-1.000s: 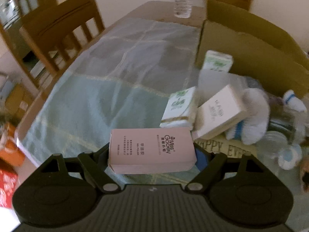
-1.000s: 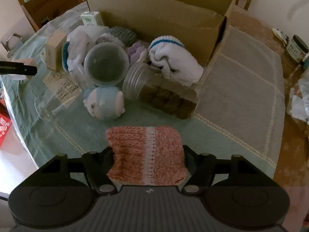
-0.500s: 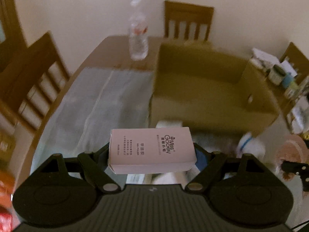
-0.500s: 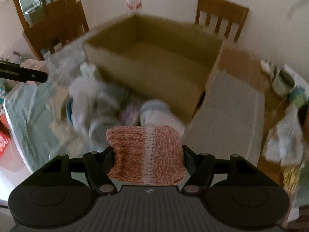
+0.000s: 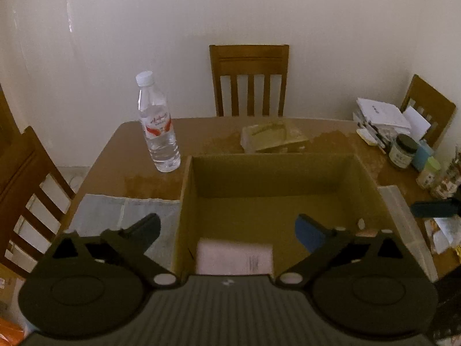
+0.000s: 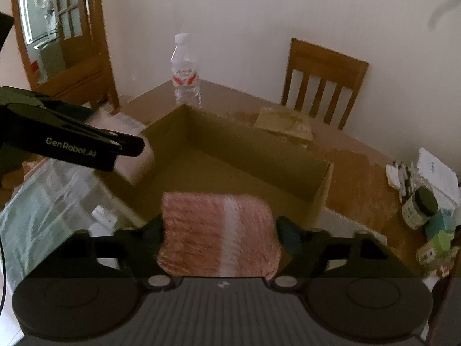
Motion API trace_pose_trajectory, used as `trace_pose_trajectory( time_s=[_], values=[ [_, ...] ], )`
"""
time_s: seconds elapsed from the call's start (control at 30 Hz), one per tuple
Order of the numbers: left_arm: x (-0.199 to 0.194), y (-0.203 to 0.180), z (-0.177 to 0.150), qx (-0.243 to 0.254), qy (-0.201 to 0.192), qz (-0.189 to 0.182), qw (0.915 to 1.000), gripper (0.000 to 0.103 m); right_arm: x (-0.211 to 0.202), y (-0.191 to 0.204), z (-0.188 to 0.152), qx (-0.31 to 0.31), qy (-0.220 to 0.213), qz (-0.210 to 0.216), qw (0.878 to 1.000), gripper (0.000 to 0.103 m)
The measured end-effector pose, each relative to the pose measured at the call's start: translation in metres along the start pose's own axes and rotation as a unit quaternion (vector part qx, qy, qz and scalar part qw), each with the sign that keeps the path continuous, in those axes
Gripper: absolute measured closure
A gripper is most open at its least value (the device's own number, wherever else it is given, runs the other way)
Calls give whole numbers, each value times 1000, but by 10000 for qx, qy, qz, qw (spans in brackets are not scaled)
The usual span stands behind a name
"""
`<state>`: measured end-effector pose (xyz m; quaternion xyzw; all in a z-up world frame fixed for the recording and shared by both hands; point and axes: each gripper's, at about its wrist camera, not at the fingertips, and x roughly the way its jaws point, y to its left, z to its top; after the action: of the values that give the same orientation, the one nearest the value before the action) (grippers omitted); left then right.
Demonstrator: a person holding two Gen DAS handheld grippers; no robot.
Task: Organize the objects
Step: 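Drop the pink box and pink knit sleeve into the cardboard box with both tools, then return both tools to the pile and approach the white boxes and plush toy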
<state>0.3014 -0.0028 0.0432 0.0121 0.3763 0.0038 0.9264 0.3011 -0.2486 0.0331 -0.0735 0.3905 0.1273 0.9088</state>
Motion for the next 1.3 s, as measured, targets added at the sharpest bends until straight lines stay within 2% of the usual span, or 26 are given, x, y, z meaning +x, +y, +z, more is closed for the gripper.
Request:
trace_pose_trajectory(
  time_s=[0.03,0.13,0.37,0.47,0.8,1.13,1.3],
  values=[
    [1,1,0,-16,36,-2,10000,2,0,0,0,32,-35,-19,10000,0],
    [-1,5,-5,-70,79,-77,9999,2,0,-1,-3,75,31,71,9999,0],
    [-16,11,-14,-240,253,-296,9990,2,-15,3,-9,-60,141,-19,9999,0],
    [-25,9,-27,-258,220,-235,9991,2,-24,8,-18,-102,109,-51,9999,0],
    [-57,-7,-100,56,224,-71,9997,1,-49,20,-84,325,20,-134,9994,0],
    [-71,-22,-168,-106,474,-267,9985,1,-45,36,-149,463,272,-462,9975,0],
    [-72,-32,-195,69,530,-330,9980,1,-42,45,-172,522,387,-436,9969,0]
  ],
)
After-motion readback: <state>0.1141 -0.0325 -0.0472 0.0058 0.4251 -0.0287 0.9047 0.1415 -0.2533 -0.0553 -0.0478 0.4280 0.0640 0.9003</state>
